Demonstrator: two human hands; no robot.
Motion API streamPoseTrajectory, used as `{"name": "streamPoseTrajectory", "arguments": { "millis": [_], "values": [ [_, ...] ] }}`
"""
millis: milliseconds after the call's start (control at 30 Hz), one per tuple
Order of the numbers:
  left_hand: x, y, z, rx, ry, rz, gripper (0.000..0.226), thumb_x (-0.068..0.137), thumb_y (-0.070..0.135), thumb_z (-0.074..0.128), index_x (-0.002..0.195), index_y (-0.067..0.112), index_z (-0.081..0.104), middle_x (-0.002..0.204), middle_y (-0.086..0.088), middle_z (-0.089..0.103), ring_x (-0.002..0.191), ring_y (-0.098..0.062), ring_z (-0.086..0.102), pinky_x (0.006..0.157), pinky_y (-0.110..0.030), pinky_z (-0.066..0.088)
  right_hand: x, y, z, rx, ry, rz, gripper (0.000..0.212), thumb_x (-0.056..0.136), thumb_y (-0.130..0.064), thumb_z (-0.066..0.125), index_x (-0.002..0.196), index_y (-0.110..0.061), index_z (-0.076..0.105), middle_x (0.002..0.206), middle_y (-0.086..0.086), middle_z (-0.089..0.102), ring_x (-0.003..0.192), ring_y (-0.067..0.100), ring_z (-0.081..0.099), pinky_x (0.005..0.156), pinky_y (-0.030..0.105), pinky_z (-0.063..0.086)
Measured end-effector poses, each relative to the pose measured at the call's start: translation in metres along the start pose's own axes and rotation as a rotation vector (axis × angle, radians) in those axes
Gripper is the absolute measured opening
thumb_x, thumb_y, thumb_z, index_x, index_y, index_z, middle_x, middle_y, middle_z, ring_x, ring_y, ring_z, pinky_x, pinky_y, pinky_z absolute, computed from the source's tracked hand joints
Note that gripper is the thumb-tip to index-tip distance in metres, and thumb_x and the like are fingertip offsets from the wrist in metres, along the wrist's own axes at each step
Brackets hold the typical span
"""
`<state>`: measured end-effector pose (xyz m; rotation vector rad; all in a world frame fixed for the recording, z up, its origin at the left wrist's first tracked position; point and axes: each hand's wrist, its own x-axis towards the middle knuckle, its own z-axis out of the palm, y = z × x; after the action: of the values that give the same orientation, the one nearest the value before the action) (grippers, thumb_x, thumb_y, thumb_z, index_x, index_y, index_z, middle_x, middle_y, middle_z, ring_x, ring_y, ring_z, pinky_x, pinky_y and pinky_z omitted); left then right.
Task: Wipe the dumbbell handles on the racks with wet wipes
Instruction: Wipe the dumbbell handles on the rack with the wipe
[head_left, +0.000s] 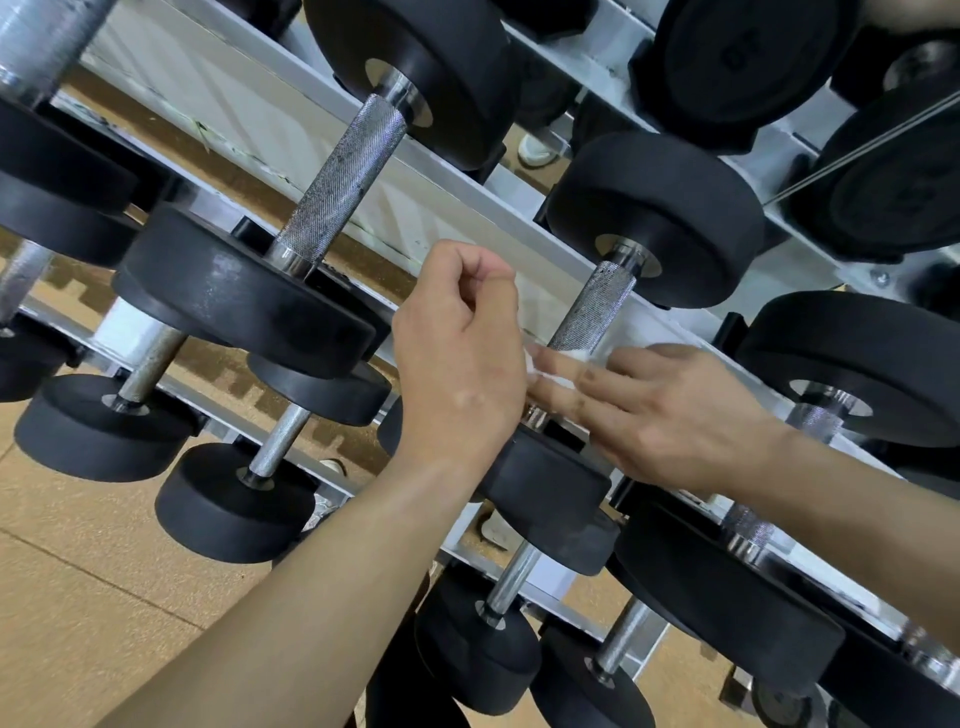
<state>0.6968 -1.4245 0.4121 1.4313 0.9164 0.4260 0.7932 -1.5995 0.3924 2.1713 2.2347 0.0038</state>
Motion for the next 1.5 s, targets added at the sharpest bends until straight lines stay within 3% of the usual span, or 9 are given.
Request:
{"name": "streamPoseTrajectory", "arguments": {
  "millis": [233, 367, 633, 833, 1000, 1167, 1367, 1433, 1500],
  "values": [
    [-0.001, 0.002, -0.001, 0.001, -0.007, -0.002, 0.017, 0.093, 0.018, 0.053, 0.079, 0.024, 0.060, 0.076, -0.004, 0.065, 0.076, -0.029, 0.064, 0.072, -0.050, 0.055, 0.008, 0.024, -0.013, -0.243, 0.014, 0.367, 0.047, 0.101, -0.026, 0.037, 0.143, -0.012, 0.056, 0.151, 0.005, 0.053, 0.057, 0.027, 0.050, 0.048, 0.029, 0.041],
    [-0.001, 0.002, -0.001, -0.006, -0.005, 0.003, 0.016, 0.093, 0.017, 0.053, 0.080, 0.023, 0.060, 0.076, -0.005, 0.065, 0.076, -0.030, 0.063, 0.071, -0.050, 0.055, 0.012, 0.006, -0.010, -0.109, -0.007, 0.511, 0.054, 0.095, -0.024, 0.045, 0.147, -0.012, 0.049, 0.156, 0.005, 0.047, 0.056, 0.031, 0.058, 0.045, 0.029, 0.044],
    [0.000, -0.001, 0.000, -0.019, 0.006, 0.004, 0.013, 0.091, 0.018, 0.054, 0.080, 0.022, 0.061, 0.074, -0.005, 0.064, 0.074, -0.031, 0.063, 0.073, -0.051, 0.054, 0.019, -0.021, -0.008, 0.161, -0.076, 0.189, 0.048, 0.106, -0.023, 0.027, 0.131, -0.021, 0.067, 0.142, -0.006, 0.062, 0.063, 0.027, 0.066, 0.043, 0.029, 0.044],
    [0.000, -0.001, 0.000, -0.025, 0.004, 0.015, 0.013, 0.091, 0.018, 0.054, 0.081, 0.019, 0.061, 0.074, -0.006, 0.064, 0.075, -0.031, 0.062, 0.074, -0.049, 0.054, 0.025, -0.007, -0.013, 0.274, -0.172, 0.145, 0.046, 0.094, -0.018, 0.038, 0.131, -0.022, 0.066, 0.140, -0.001, 0.061, 0.062, 0.030, 0.064, 0.048, 0.033, 0.052],
    [-0.001, -0.001, -0.001, -0.039, 0.001, 0.013, 0.014, 0.092, 0.015, 0.053, 0.081, 0.020, 0.060, 0.074, -0.007, 0.063, 0.075, -0.031, 0.062, 0.073, -0.049, 0.054, 0.027, -0.005, -0.020, 0.175, -0.160, 0.127, 0.059, 0.085, -0.013, 0.030, 0.127, -0.019, 0.071, 0.134, -0.002, 0.066, 0.058, 0.023, 0.059, 0.051, 0.021, 0.026],
    [-0.002, 0.001, -0.003, -0.063, -0.014, 0.006, 0.013, 0.092, 0.017, 0.052, 0.082, 0.020, 0.061, 0.075, -0.006, 0.063, 0.076, -0.030, 0.063, 0.076, -0.050, 0.054, 0.025, 0.005, -0.015, 0.090, -0.096, 0.055, 0.052, 0.100, -0.003, 0.025, 0.126, -0.008, 0.070, 0.126, 0.009, 0.069, 0.065, 0.031, 0.065, 0.047, 0.036, 0.052],
    [-0.001, 0.001, -0.003, -0.086, -0.027, -0.014, 0.013, 0.090, 0.019, 0.052, 0.081, 0.022, 0.061, 0.074, -0.003, 0.063, 0.076, -0.031, 0.062, 0.076, -0.053, 0.054, 0.018, 0.023, -0.016, -0.059, -0.035, 0.258, 0.063, 0.103, -0.005, 0.008, 0.131, -0.001, 0.064, 0.135, 0.018, 0.063, 0.051, 0.031, 0.053, 0.043, 0.036, 0.048],
    [-0.001, 0.001, -0.003, -0.092, -0.027, -0.006, 0.013, 0.090, 0.019, 0.051, 0.081, 0.021, 0.061, 0.074, -0.005, 0.063, 0.076, -0.032, 0.061, 0.075, -0.052, 0.054, 0.014, 0.023, -0.012, -0.102, -0.001, 0.353, 0.058, 0.094, 0.005, 0.020, 0.135, -0.003, 0.061, 0.140, 0.016, 0.061, 0.049, 0.028, 0.046, 0.044, 0.036, 0.048],
    [-0.001, 0.001, -0.003, -0.090, -0.029, 0.003, 0.014, 0.090, 0.017, 0.051, 0.081, 0.021, 0.061, 0.074, -0.005, 0.063, 0.075, -0.031, 0.061, 0.074, -0.051, 0.054, 0.011, 0.022, -0.009, -0.037, 0.038, 0.419, 0.061, 0.084, 0.011, 0.036, 0.137, -0.006, 0.060, 0.144, 0.011, 0.058, 0.062, 0.035, 0.063, 0.050, 0.040, 0.055]
  ]
}}
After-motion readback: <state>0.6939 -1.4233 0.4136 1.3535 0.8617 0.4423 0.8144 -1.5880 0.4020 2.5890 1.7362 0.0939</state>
